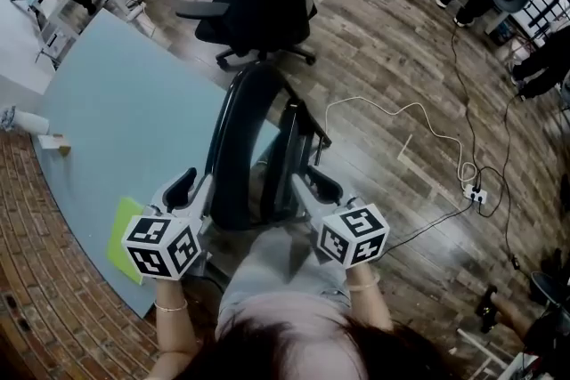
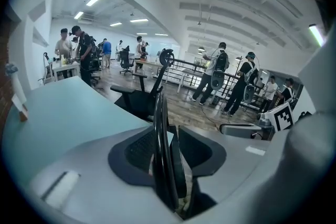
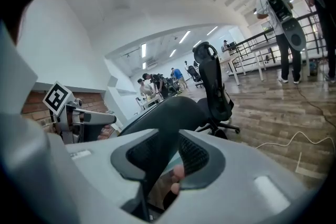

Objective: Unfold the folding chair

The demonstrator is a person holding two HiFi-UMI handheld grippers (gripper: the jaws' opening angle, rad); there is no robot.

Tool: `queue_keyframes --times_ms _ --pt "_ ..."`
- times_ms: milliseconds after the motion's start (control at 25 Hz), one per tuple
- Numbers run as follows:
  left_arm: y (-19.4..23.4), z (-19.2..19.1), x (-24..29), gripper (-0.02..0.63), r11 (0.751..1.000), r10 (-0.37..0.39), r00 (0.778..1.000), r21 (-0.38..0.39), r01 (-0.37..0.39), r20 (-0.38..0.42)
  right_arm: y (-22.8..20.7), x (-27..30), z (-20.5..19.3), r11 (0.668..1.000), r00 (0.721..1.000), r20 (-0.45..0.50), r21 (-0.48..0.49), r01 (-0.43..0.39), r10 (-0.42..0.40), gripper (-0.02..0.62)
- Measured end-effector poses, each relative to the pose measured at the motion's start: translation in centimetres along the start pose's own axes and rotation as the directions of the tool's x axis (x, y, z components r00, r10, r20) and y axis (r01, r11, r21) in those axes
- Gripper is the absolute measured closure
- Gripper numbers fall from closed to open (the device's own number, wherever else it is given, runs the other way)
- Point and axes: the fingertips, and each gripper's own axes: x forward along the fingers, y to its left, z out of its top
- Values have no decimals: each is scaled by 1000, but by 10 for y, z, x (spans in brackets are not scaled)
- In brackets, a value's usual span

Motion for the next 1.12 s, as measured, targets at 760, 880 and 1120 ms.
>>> queue_keyframes --times_ms 760,880,1120 --pt "13 -33 31 423 996 -83 978 20 89 -191 -23 44 -68 993 992 -120 103 59 -46 436" --pt "14 -38 36 419 994 -97 971 21 104 -219 -28 52 -78 990 989 -141 120 69 -51 422" --pt "10 -46 44 413 990 -134 955 16 143 -265 -38 67 -100 982 981 -183 166 89 -58 396"
